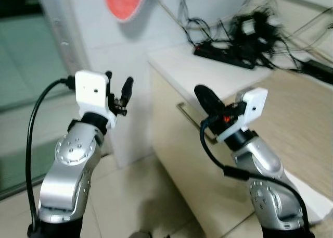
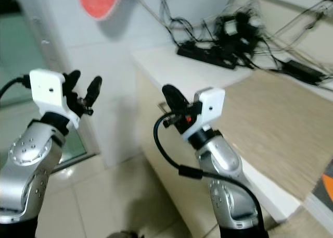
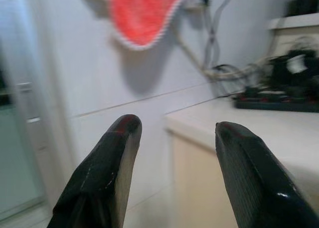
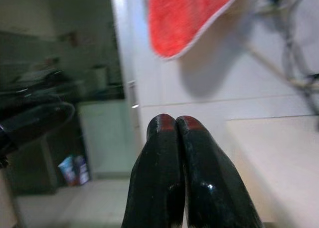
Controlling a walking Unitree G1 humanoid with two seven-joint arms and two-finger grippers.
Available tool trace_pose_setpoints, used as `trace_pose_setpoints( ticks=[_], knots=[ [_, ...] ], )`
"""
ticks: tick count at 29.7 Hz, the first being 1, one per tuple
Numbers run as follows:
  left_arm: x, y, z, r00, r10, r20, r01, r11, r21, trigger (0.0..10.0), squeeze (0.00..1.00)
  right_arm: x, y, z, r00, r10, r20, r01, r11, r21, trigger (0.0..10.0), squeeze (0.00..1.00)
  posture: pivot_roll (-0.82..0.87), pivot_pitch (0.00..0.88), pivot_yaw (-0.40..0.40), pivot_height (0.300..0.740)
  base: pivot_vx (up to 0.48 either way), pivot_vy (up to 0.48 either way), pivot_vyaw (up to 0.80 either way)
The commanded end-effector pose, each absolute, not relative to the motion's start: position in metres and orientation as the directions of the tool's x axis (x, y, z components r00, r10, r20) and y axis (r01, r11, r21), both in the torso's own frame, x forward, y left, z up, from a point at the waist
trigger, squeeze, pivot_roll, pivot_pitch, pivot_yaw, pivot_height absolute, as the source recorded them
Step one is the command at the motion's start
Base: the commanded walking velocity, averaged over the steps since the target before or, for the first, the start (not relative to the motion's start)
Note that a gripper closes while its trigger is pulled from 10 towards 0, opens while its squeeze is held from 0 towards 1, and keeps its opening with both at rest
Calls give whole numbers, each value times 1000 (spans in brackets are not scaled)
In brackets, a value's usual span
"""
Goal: Kitchen organization
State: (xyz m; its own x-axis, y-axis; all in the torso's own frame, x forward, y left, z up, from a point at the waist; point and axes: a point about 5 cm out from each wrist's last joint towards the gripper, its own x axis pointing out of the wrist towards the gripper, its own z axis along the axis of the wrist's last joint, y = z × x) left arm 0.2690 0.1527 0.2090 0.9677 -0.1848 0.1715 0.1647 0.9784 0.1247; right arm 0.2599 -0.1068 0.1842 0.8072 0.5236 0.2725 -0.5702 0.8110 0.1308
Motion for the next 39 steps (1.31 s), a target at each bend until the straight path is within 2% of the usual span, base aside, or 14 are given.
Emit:
trace_pose_setpoints(
  ticks=[1, 7, 34, 37, 39],
  knots=[
    [267, 151, 208, 968, -176, 179, 152, 979, 137, 10000, 0, 261, -109, 174, 819, 526, 230, -563, 815, 139, 10000, 0, -11, 0, -39, 740, 0, 0, 800],
    [262, 153, 209, 964, -165, 207, 136, 980, 144, 10000, 0, 260, -106, 166, 802, 563, 198, -592, 793, 144, 10000, 0, 1, 0, -60, 740, 85, 0, 800],
    [260, 155, 200, 968, -177, 177, 146, 974, 173, 10000, 0, 254, -94, 148, 768, 618, 167, -640, 747, 179, 10000, 0, 25, 0, -44, 740, 386, 0, 800],
    [261, 156, 196, 972, -169, 160, 143, 976, 161, 10000, 0, 255, -95, 144, 784, 601, 159, -621, 760, 192, 10000, 0, 28, 0, -37, 740, 235, 0, 800],
    [261, 157, 190, 980, -151, 126, 127, 975, 182, 10000, 0, 259, -101, 138, 828, 545, 135, -560, 790, 248, 10000, 0, 29, 0, -32, 740, 0, 0, 0]
  ],
)
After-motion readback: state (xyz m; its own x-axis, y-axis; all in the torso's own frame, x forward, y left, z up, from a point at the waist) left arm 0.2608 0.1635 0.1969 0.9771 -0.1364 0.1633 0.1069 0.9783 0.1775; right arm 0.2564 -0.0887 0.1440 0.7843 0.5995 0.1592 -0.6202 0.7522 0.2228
